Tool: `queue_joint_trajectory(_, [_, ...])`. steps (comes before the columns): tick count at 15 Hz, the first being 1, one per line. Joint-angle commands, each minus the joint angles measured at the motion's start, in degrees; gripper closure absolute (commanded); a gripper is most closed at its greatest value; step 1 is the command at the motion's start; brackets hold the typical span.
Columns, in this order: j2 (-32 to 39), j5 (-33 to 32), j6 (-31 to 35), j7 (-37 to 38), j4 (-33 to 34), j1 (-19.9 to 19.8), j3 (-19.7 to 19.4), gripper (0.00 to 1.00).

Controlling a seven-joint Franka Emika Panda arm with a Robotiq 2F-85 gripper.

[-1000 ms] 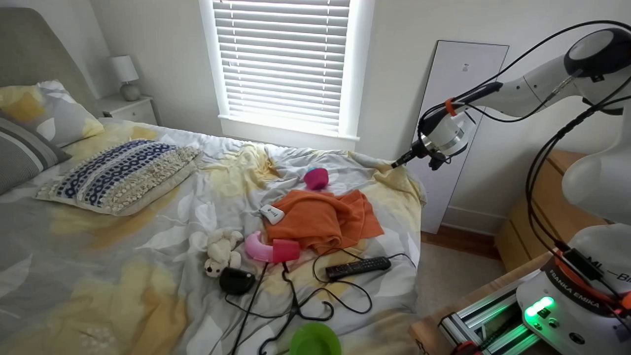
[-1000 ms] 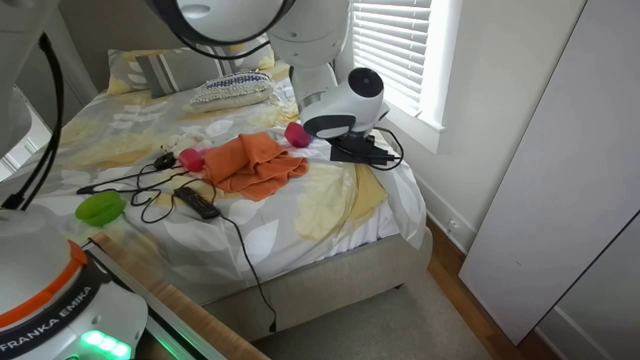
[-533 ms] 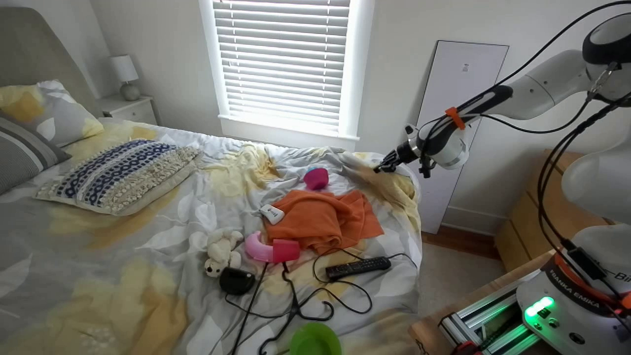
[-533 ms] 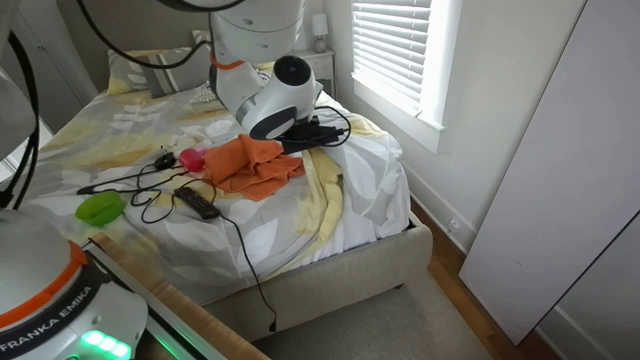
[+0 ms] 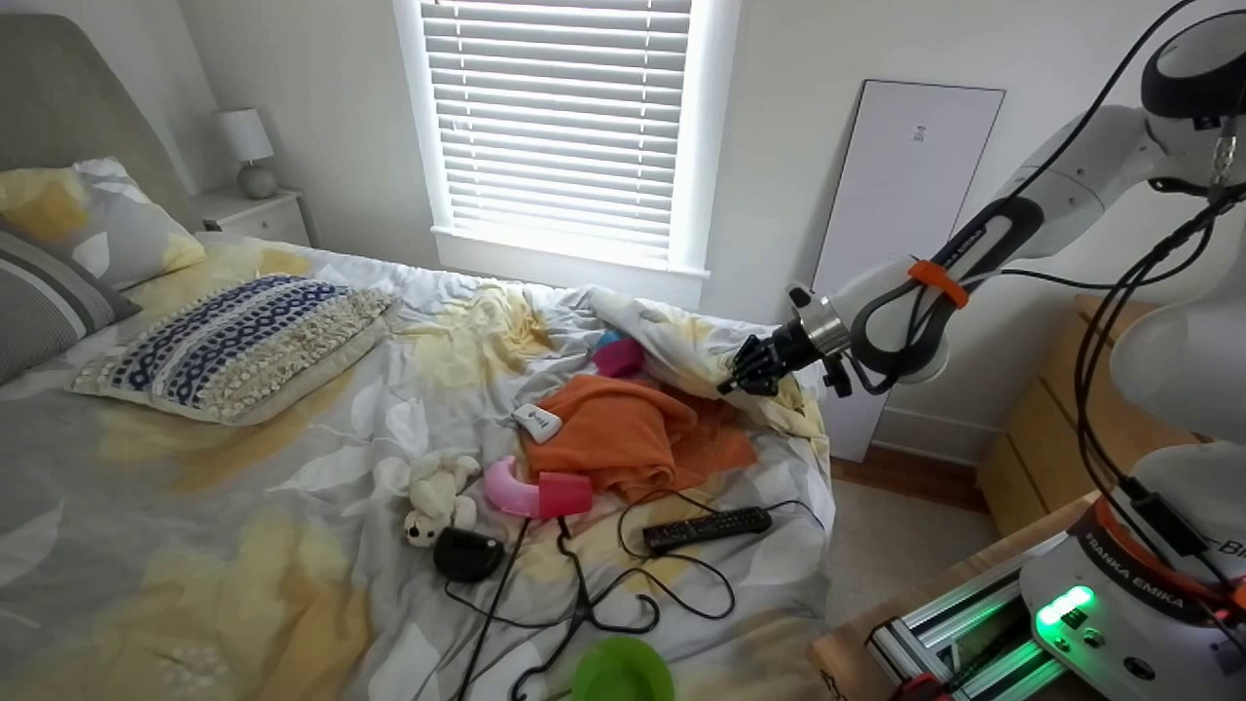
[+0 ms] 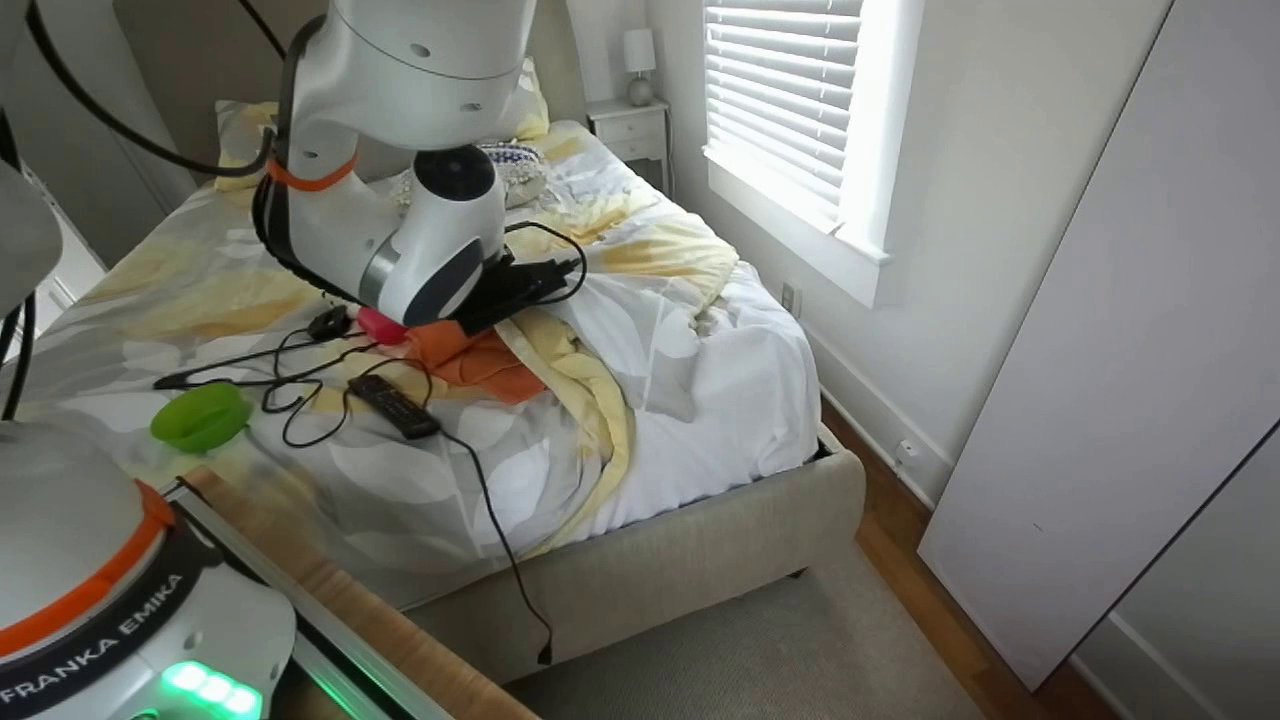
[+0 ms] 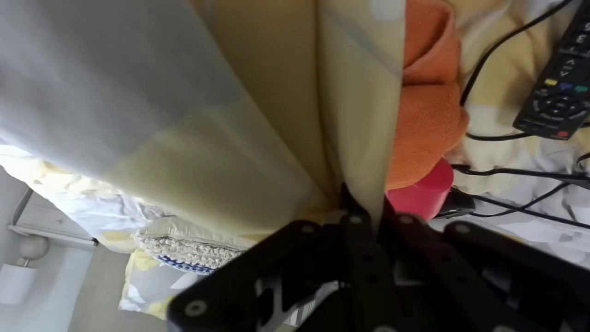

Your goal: Pull the corner of the bed covers

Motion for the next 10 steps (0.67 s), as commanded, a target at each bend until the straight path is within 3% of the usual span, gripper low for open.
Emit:
queue_joint_trajectory(1, [-1.2,-5.2,0.5,5.2,0.6,1.5,-2.3,0.93])
queue_joint_trajectory(5, [-1.7,-5.3,0.5,5.2,0.6,1.5,-2.3,0.93])
queue_joint_trajectory(6, [0.8,-7.2,0.0,4.5,1.2,1.6,-0.3,0.98])
queue_joint_trajectory(10, [-1.6,-10.7,-0.1,6.6,2.8,12.8,0.2,0.98])
